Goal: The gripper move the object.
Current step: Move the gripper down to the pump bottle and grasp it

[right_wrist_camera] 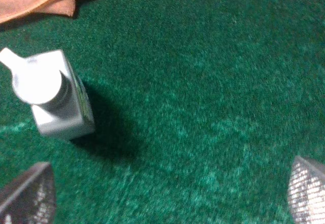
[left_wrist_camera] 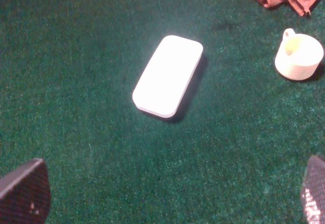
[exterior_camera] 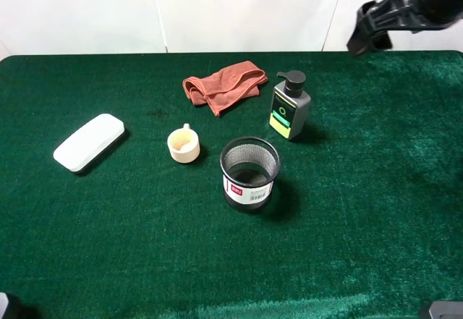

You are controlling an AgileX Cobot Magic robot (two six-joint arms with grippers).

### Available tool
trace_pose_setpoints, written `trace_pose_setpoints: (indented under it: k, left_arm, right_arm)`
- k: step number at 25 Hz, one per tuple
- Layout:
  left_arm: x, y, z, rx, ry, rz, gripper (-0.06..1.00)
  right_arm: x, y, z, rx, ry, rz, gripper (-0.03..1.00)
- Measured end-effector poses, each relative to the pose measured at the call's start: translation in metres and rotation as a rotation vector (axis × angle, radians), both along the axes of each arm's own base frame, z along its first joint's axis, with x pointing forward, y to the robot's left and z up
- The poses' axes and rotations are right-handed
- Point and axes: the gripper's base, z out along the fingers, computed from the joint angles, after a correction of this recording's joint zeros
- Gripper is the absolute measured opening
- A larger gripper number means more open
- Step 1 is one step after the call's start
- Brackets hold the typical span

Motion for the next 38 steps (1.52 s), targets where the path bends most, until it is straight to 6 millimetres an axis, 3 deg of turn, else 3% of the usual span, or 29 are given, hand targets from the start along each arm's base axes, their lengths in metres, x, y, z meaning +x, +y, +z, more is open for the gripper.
trace_pose_setpoints:
  k: [10, 19, 27, 38]
  left_arm:
    - [0.000, 0.000, 0.000, 0.000, 0.000, 0.000, 0.99]
    - [0.000, 0.000, 0.000, 0.000, 0.000, 0.000, 0.99]
    - [0.000, 0.000, 0.000, 0.000, 0.000, 0.000, 0.99]
    - [0.000, 0.000, 0.000, 0.000, 0.000, 0.000, 0.99]
  right_arm:
    - [0.047, 0.017, -0.020, -0.071, 0.036, 0.110, 0.69]
    - [0.049, 0.043, -0.038, -0.128, 0.063, 0.281, 0.69]
    - [0.061, 0.050, -0.066, -0.130, 0.112, 0.291, 0.69]
    - [0.065, 0.065, -0.089, -0.121, 0.158, 0.333, 0.69]
